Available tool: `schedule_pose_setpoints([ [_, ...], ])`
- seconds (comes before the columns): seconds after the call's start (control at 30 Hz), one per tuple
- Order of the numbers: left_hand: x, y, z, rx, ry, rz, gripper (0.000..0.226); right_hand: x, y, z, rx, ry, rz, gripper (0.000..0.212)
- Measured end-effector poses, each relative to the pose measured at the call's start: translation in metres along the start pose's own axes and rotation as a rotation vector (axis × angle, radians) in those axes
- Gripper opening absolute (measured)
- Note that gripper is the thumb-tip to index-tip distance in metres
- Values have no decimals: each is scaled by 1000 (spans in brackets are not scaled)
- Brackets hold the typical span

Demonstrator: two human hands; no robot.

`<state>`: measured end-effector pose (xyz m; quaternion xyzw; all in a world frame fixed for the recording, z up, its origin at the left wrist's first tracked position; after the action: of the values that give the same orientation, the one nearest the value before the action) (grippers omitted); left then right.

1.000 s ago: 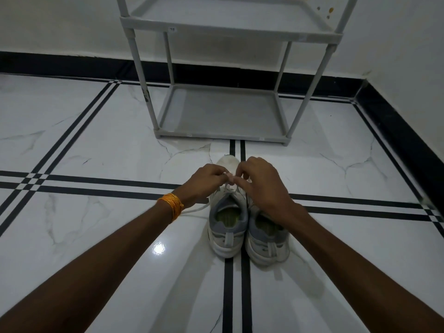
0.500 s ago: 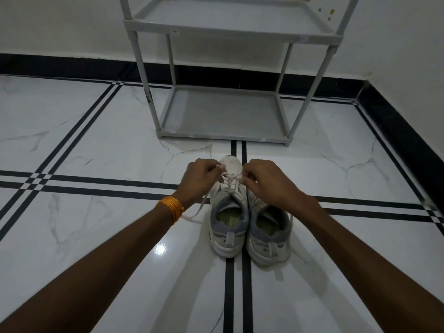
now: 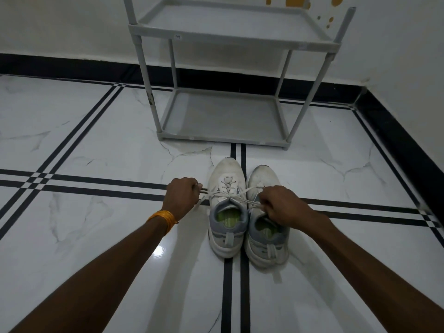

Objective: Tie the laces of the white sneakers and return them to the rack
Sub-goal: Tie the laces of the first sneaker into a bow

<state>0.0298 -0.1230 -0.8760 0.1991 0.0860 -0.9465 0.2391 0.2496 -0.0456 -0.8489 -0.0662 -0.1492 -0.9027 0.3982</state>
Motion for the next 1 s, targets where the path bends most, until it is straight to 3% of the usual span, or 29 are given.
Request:
schedule_pose_setpoints([
  [0.4,4,8,-14,73,171,-5,29,-2,1,8,-32,36,-39,18],
  [0.5,-11,12,0,52,282,-80,37,8,6,30,-113,-3,-48,43],
  [0.6,-41,19,1,110,303,-292,49,42,9,55,-266,-61,8,71],
  [0.7,-60,28,-18,224,210,-426,39,67,-3,23,-117,75,30,49],
  [0.8,-59,26,-12,149,274,-398,34,60,-4,-1,-44,134,-20,21],
  [0.9,-51,22,-15,128,268,-314,23,58,1,-9,-51,90,-21,21],
  [1.0,-60,27,-28,133,91,-337,20,59,3,-12,-86,32,-18,25],
])
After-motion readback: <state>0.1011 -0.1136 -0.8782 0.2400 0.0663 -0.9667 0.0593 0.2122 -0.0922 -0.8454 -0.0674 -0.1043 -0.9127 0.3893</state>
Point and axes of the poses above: each hand's wrist, its own y-axis away from the middle knuckle, its own z-axis out of the back of the hand, x = y × z, the point moved 9 cm from there along -y, towards the middle knuckle, and after that the axes turned 4 degrees about -y, right-handed, at the moved point
